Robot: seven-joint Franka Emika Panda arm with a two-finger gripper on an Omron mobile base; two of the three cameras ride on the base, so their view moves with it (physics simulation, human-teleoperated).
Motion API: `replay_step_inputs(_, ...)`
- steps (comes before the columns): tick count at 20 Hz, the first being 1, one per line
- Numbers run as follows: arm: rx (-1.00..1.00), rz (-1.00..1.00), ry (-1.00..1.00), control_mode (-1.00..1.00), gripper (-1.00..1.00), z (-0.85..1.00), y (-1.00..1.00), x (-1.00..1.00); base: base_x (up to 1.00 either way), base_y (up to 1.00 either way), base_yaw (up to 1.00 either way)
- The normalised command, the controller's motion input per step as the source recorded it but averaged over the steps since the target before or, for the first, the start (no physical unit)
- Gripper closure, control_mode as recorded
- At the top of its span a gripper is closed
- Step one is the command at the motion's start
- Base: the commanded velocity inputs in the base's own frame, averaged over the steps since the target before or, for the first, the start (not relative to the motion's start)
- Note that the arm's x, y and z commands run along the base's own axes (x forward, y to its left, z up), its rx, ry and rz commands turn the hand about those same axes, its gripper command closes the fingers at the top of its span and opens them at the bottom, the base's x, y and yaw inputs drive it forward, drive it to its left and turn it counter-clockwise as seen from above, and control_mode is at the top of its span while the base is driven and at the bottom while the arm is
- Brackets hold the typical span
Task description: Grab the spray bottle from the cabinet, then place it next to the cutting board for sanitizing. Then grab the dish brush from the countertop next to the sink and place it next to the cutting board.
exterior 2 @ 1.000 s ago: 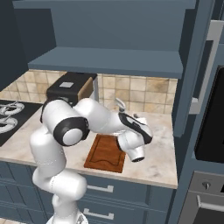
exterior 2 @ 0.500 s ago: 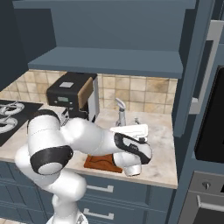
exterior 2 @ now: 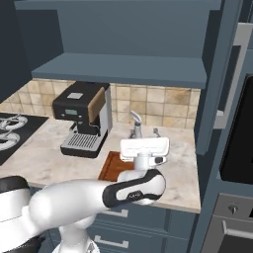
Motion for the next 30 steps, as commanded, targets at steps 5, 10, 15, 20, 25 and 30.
replay_step_inputs(5,0.00,-0.14,-0.09,-1.00,-1.00,0.76,0.09,-0.72,0.00,0.00,0.00)
replay_step_inputs(10,-0.01,-0.18,-0.02,-1.00,-1.00,0.68,0.29,-0.61,0.00,0.00,0.00)
replay_step_inputs(15,-0.08,-0.19,0.02,-1.00,-1.00,0.88,0.14,-0.63,0.00,0.00,0.00)
replay_step_inputs(20,-0.10,-0.21,0.04,-1.00,-1.00,0.97,0.00,-0.55,0.00,0.00,0.00)
replay_step_inputs(25,-0.11,-0.15,0.11,-1.00,-1.00,1.00,0.00,-0.55,0.00,0.00,0.00)
replay_step_inputs(30,-0.06,-0.04,0.22,-1.00,-1.00,0.96,0.02,-0.67,0.00,0.00,0.00)
